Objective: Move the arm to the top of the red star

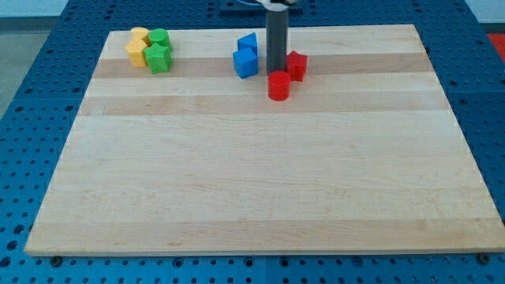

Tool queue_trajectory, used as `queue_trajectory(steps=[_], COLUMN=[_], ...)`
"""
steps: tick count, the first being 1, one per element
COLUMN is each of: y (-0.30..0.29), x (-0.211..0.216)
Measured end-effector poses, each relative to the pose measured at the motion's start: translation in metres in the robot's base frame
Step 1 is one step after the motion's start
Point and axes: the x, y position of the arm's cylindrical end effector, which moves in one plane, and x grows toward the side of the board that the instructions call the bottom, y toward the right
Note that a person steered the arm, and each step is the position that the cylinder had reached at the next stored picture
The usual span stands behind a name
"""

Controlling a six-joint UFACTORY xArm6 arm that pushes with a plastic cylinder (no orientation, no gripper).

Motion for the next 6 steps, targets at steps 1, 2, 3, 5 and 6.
queue_trajectory(steps=[1,2,3,5,6], y=[0.01,0.01,0.021,0.098,0.107], x=[0.029,0.065,0.066,0.041,0.001])
